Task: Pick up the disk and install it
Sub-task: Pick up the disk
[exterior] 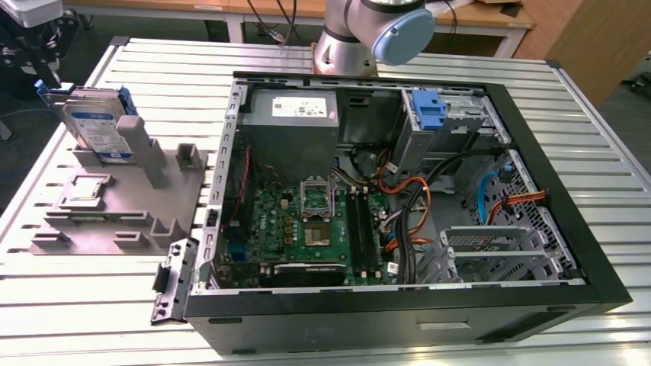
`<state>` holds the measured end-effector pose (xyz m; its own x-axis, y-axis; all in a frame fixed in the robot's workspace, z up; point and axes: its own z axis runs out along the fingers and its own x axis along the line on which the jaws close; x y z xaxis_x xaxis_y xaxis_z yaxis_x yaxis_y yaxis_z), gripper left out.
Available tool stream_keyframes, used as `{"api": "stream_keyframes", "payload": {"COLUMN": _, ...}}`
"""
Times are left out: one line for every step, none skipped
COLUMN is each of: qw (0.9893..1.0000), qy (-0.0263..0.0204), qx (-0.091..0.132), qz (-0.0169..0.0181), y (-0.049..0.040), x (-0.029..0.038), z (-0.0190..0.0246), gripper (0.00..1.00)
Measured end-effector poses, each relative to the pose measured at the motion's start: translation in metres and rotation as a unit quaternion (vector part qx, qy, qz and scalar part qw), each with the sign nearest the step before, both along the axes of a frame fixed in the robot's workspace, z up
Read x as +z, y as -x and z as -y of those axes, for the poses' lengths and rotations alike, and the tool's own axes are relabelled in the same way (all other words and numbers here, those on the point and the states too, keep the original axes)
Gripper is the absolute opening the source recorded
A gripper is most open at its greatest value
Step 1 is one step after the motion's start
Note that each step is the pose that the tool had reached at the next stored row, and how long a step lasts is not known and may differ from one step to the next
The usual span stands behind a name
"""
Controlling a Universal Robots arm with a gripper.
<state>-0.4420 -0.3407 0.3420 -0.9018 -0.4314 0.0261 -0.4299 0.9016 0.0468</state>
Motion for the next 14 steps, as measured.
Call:
{"api": "stream_keyframes", "payload": {"qw": 1.0, "qy": 0.0, "qx": 0.002, "qz": 0.0, "y": 0.0, "x": 0.0, "z": 0.0, "gripper": 0.1}}
{"api": "stream_keyframes", "payload": {"qw": 1.0, "qy": 0.0, "qx": 0.005, "qz": 0.0, "y": 0.0, "x": 0.0, "z": 0.0, "gripper": 0.1}}
{"api": "stream_keyframes", "payload": {"qw": 1.0, "qy": 0.0, "qx": 0.006, "qz": 0.0001, "y": 0.0, "x": -0.0001, "z": 0.0, "gripper": 0.1}}
{"api": "stream_keyframes", "payload": {"qw": 1.0, "qy": 0.0, "qx": 0.008, "qz": 0.0, "y": 0.0, "x": 0.0, "z": 0.0, "gripper": 0.1}}
{"api": "stream_keyframes", "payload": {"qw": 0.9999, "qy": 0.0, "qx": 0.01, "qz": 0.0001, "y": 0.0, "x": -0.0001, "z": 0.0, "gripper": 0.1}}
{"api": "stream_keyframes", "payload": {"qw": 0.9999, "qy": 0.0, "qx": 0.012, "qz": 0.0, "y": 0.0, "x": 0.0, "z": 0.0, "gripper": 0.1}}
{"api": "stream_keyframes", "payload": {"qw": 0.9999, "qy": 0.0, "qx": 0.014, "qz": 0.0001, "y": 0.0, "x": 0.0, "z": 0.0, "gripper": 0.1}}
{"api": "stream_keyframes", "payload": {"qw": 0.9999, "qy": 0.0, "qx": 0.015, "qz": 0.0, "y": 0.0, "x": 0.0, "z": 0.0, "gripper": 0.1}}
{"api": "stream_keyframes", "payload": {"qw": 0.9999, "qy": 0.0, "qx": 0.017, "qz": 0.0, "y": 0.0, "x": 0.0, "z": 0.0, "gripper": 0.1}}
{"api": "stream_keyframes", "payload": {"qw": 0.9998, "qy": 0.0, "qx": 0.018, "qz": 0.0, "y": 0.0, "x": 0.0, "z": 0.0, "gripper": 0.1}}
{"api": "stream_keyframes", "payload": {"qw": 0.9998, "qy": 0.0, "qx": 0.02, "qz": 0.0, "y": 0.0, "x": 0.0, "z": 0.0, "gripper": 0.1}}
{"api": "stream_keyframes", "payload": {"qw": 0.9998, "qy": 0.0, "qx": 0.022, "qz": 0.0, "y": 0.0, "x": 0.0, "z": 0.0, "gripper": 0.1}}
{"api": "stream_keyframes", "payload": {"qw": 0.9997, "qy": 0.0, "qx": 0.024, "qz": 0.0, "y": 0.0, "x": 0.0, "z": 0.0, "gripper": 0.1}}
{"api": "stream_keyframes", "payload": {"qw": 0.9997, "qy": 0.0, "qx": 0.025, "qz": 0.0, "y": 0.0, "x": 0.0, "z": 0.0, "gripper": 0.1}}
